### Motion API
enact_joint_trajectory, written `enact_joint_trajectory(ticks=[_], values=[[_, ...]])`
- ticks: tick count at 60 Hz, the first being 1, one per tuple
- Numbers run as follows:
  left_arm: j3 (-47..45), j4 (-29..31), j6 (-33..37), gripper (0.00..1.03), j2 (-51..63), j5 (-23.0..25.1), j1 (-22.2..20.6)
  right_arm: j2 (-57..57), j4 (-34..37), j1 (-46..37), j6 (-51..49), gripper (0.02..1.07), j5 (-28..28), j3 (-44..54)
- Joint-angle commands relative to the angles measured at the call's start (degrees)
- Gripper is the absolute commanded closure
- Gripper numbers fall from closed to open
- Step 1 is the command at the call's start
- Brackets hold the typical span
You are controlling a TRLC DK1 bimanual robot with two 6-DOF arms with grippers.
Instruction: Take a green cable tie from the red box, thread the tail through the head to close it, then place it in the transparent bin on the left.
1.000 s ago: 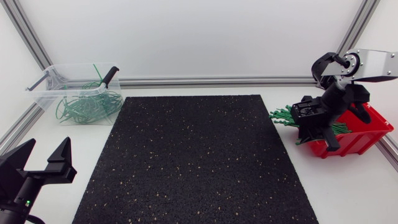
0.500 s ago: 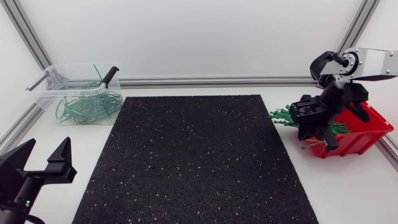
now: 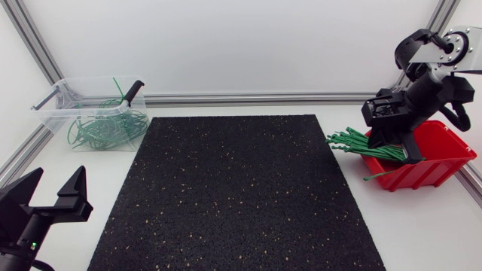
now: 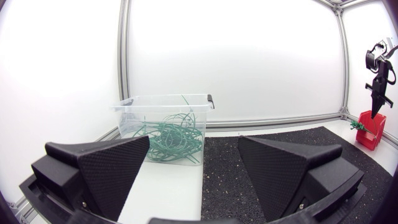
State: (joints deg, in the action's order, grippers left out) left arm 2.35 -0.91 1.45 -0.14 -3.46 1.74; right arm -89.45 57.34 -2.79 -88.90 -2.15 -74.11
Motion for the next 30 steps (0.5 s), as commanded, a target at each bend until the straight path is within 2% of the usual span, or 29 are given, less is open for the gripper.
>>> enact_joint_trajectory(ticks=[1,10,21,30], values=[[-2.26,0.99,-0.84,0.04,-0.56,-0.14,-0.24,2.79,2.16,-0.47,0.49,1.01,-0.84,-3.68],[-2.26,0.99,-0.84,0.04,-0.56,-0.14,-0.24,5.69,5.24,-1.61,1.1,1.01,-3.47,-10.62],[-2.26,0.99,-0.93,0.04,-0.56,-0.14,-0.16,8.15,8.31,-3.28,3.82,1.01,-9.62,-21.52],[-2.26,0.99,-0.84,0.04,-0.56,-0.14,-0.16,10.17,9.81,-3.45,6.9,1.01,-12.96,-26.79]])
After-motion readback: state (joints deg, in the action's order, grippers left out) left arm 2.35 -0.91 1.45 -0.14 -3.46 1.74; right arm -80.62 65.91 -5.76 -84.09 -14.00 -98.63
